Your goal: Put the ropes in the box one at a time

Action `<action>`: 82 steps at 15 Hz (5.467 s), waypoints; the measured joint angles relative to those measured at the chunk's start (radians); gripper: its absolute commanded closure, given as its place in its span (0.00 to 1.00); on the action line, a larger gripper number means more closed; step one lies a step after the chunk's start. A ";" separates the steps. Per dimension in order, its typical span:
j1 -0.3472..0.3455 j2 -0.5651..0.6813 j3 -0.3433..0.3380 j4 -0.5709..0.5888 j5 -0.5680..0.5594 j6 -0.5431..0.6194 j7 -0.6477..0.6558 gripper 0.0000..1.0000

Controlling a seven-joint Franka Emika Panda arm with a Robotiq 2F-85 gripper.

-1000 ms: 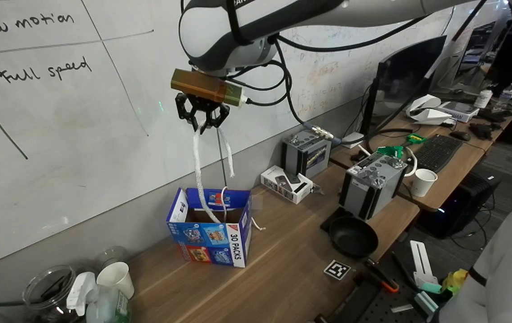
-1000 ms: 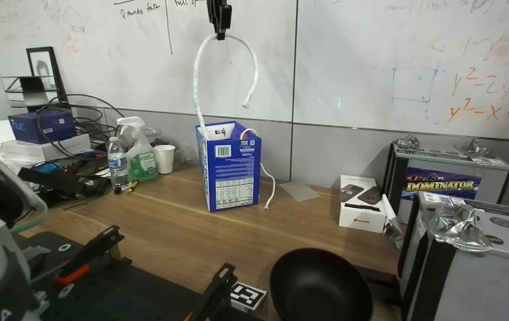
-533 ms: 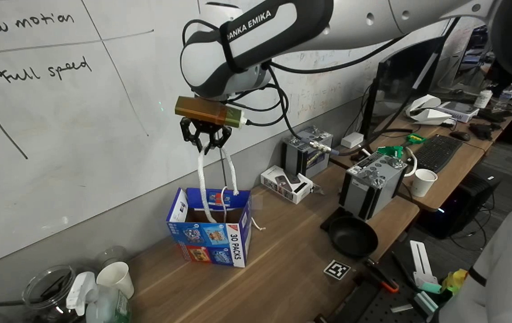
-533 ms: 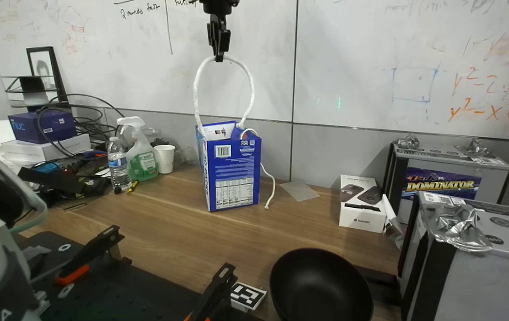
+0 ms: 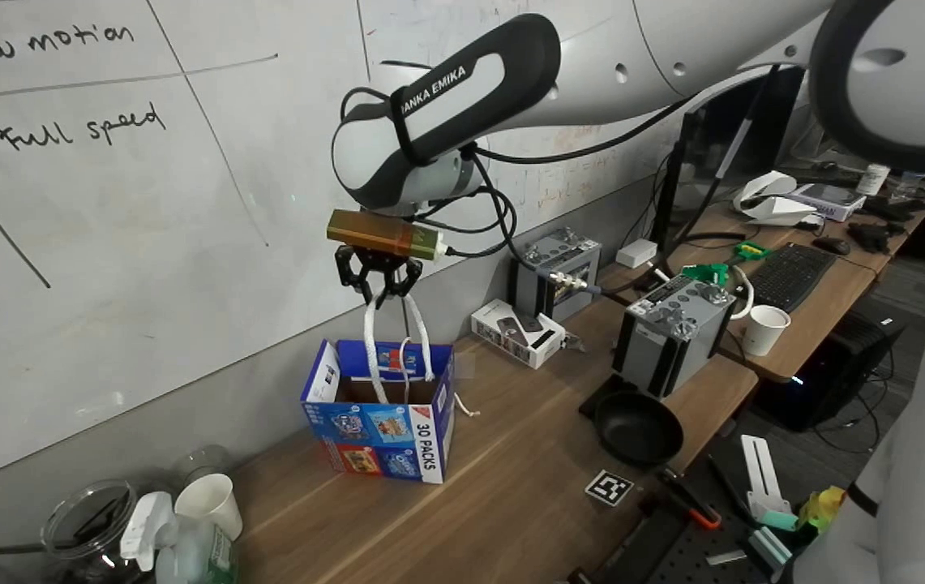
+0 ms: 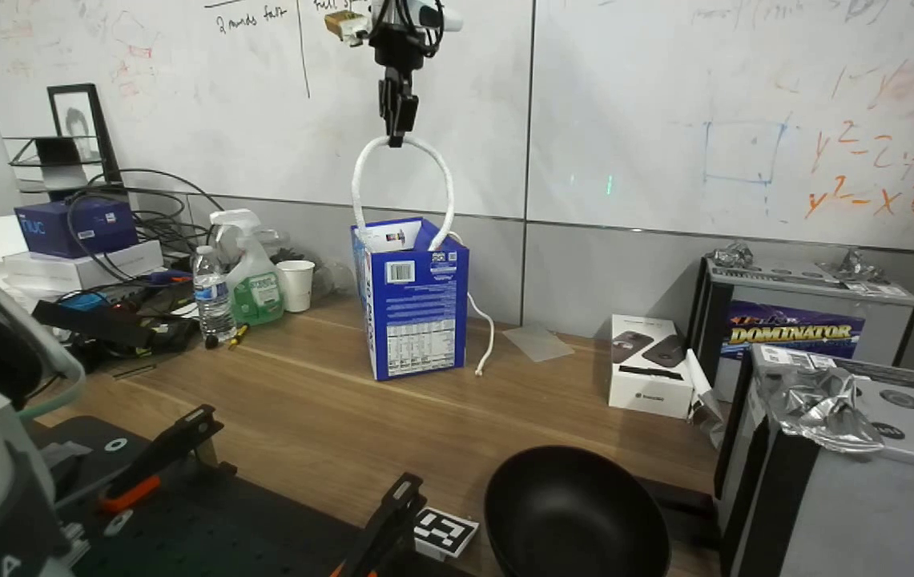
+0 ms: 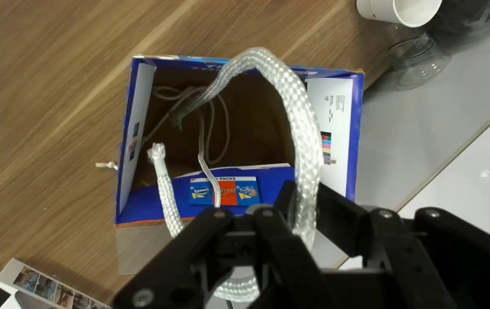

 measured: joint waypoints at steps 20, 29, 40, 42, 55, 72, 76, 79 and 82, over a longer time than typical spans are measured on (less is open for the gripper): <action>-0.011 0.123 -0.012 -0.102 0.107 0.110 -0.048 0.96; -0.010 0.244 -0.019 -0.103 0.103 0.139 -0.065 0.29; 0.013 0.268 -0.125 0.084 -0.016 0.092 0.068 0.00; 0.012 0.279 -0.145 0.113 -0.033 0.082 0.089 0.00; -0.028 0.512 -0.145 0.282 -0.033 0.014 0.100 0.00; -0.028 0.464 -0.087 0.396 -0.014 -0.177 0.073 0.00; -0.032 0.461 -0.088 0.394 -0.011 -0.177 0.057 0.00; -0.042 0.467 -0.088 0.391 0.000 -0.176 0.023 0.00; -0.056 0.479 -0.088 0.391 0.018 -0.171 -0.016 0.00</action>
